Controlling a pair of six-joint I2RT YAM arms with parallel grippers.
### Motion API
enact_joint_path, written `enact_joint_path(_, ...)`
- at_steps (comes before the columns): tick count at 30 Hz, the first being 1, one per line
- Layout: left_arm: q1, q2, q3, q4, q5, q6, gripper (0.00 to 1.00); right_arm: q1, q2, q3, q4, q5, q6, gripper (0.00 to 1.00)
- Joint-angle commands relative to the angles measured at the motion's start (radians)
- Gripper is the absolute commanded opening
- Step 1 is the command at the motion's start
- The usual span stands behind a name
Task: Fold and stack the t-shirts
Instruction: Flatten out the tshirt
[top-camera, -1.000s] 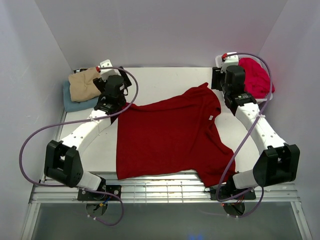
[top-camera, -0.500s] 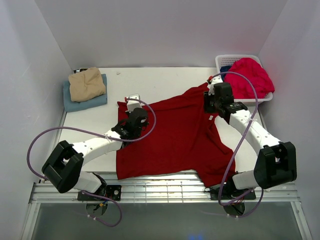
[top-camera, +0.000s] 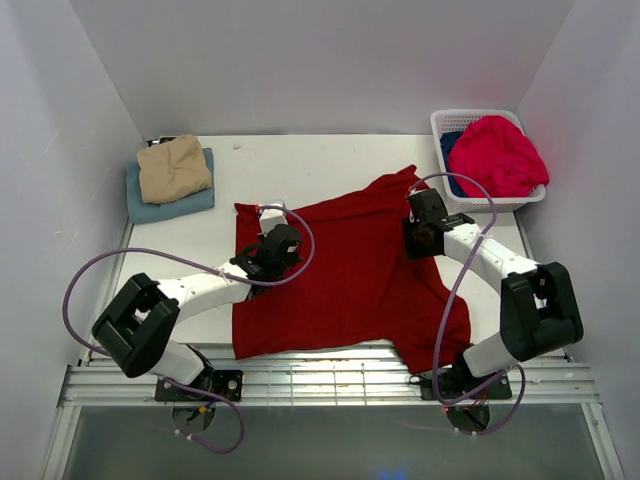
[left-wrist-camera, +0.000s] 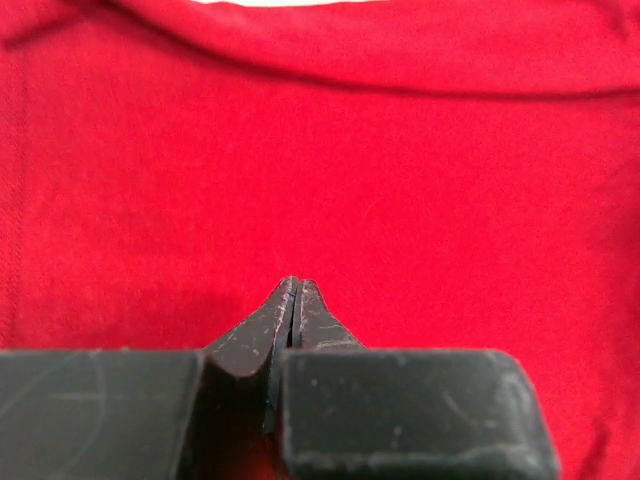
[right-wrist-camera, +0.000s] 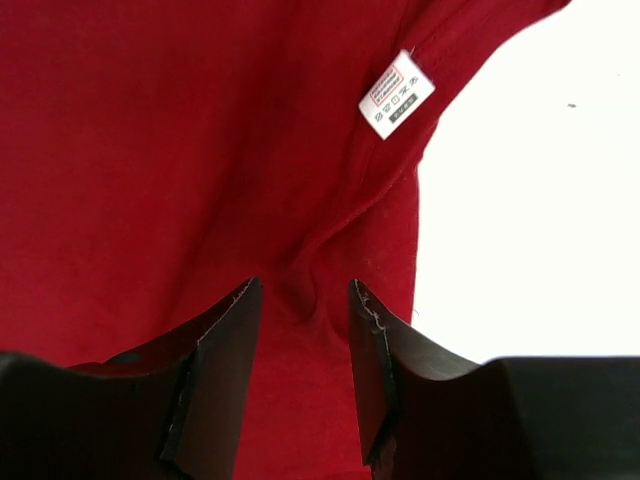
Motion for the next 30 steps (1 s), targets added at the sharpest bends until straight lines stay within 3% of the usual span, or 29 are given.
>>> enact_joint_path(1,-0.005,0.019,-0.014,-0.027,0.024,-0.035,0.11,0.009,0.036,-0.007,-0.011,0.040,0.024,0.46)
enact_joint_path(7,-0.004,0.024,-0.028,-0.033,0.007,-0.044,0.10,0.017,0.085,-0.014,-0.005,0.062,0.024,0.44)
enact_joint_path(10,-0.004,0.021,-0.033,-0.037,-0.002,-0.043,0.10,0.018,0.085,-0.018,-0.007,0.085,0.027,0.31)
enact_joint_path(11,-0.004,0.021,-0.033,-0.039,-0.004,-0.043,0.10,0.018,0.084,-0.015,-0.013,0.091,0.028,0.20)
enact_joint_path(14,-0.004,0.024,-0.034,-0.045,-0.013,-0.043,0.10,0.020,0.073,-0.001,-0.060,0.160,0.042,0.08)
enact_joint_path(20,-0.005,0.027,-0.047,-0.076,-0.030,-0.049,0.09,0.018,0.028,0.035,-0.181,0.359,0.096,0.08)
enact_joint_path(30,-0.004,0.001,-0.091,-0.097,-0.065,-0.064,0.09,-0.009,0.108,0.089,-0.265,0.649,0.157,0.08)
